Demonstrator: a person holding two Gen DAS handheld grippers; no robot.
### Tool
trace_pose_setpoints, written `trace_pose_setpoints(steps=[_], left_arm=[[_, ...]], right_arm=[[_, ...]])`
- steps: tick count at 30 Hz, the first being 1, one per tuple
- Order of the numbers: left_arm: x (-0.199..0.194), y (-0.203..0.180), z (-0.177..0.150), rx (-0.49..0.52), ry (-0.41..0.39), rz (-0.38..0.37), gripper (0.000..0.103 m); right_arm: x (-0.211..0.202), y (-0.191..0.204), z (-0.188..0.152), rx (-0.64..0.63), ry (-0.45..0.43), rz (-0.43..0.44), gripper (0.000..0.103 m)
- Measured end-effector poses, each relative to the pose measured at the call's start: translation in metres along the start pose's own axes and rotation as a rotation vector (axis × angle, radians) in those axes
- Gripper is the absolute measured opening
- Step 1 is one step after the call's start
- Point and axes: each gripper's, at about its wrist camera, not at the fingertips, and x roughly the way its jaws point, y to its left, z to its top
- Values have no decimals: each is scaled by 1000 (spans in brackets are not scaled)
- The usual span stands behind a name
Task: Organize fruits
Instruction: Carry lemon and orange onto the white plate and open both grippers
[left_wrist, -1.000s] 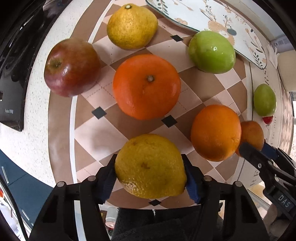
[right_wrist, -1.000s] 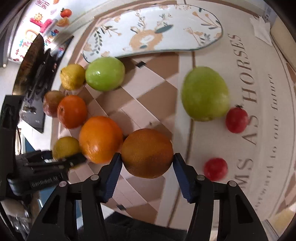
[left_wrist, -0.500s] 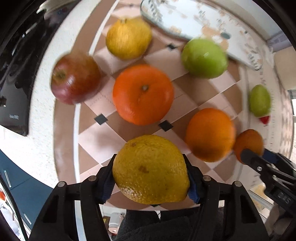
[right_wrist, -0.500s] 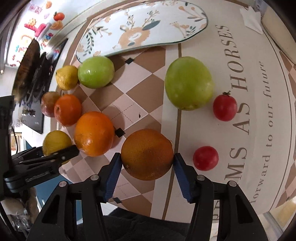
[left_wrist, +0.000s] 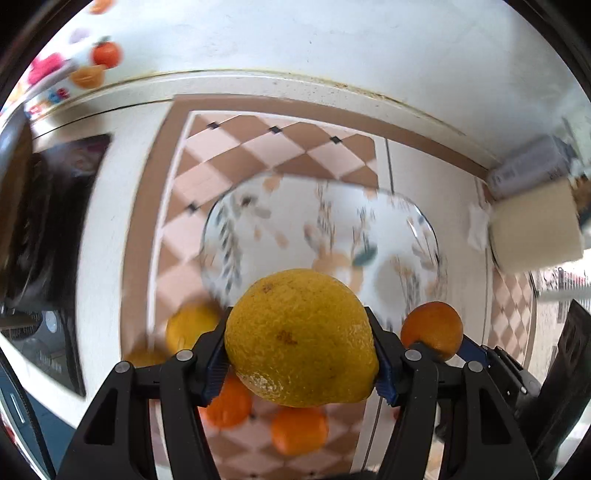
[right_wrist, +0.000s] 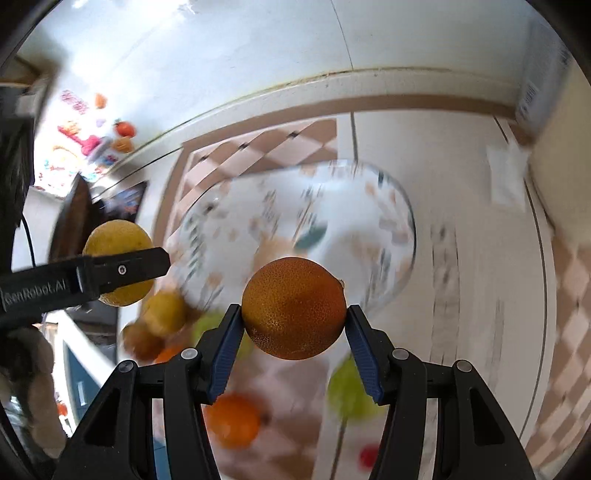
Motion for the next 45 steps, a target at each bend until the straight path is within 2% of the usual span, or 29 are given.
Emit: trace_pose_setpoints(steps=[5, 9, 14, 21, 22, 24, 26, 29, 31, 32, 35, 37, 41, 45], left_arm=[[63, -3, 54, -56, 140, -42, 61], [91, -1, 73, -102, 212, -67, 61], [104, -1, 80, -113, 240, -49, 61], [114, 3, 83, -112, 281, 3, 61], [114, 4, 84, -110, 276, -1, 61], [112, 7, 85, -113, 259, -13, 68], [113, 6, 87, -111, 257, -18, 84], [108, 8, 89, -101, 245, -13, 84], [103, 8, 90, -95, 234, -13, 84], [98, 9, 89, -88, 222, -6, 84], [82, 13, 85, -61, 182, 29, 84], [67, 12, 81, -40, 140, 79, 84], [36, 15, 63, -5, 46, 170, 85], [8, 22, 39, 13, -19, 197, 85]], right_arm=[[36, -7, 48, -22, 40, -48, 59], [58, -12, 71, -56, 72, -75, 59], [78, -9, 82, -99, 111, -83, 59], [82, -8, 85, -129, 138, -73, 61], [83, -7, 85, -124, 146, -71, 62], [83, -10, 85, -111, 153, -62, 64], [87, -4, 84, -108, 151, -74, 65], [85, -5, 81, -99, 149, -90, 69], [83, -5, 79, -88, 145, -92, 78], [79, -5, 78, -79, 141, -101, 79], [67, -7, 73, -53, 135, -132, 86], [58, -8, 67, -35, 138, -147, 92], [38, -6, 51, -18, 123, -205, 92], [13, -4, 28, -1, 115, -240, 93]])
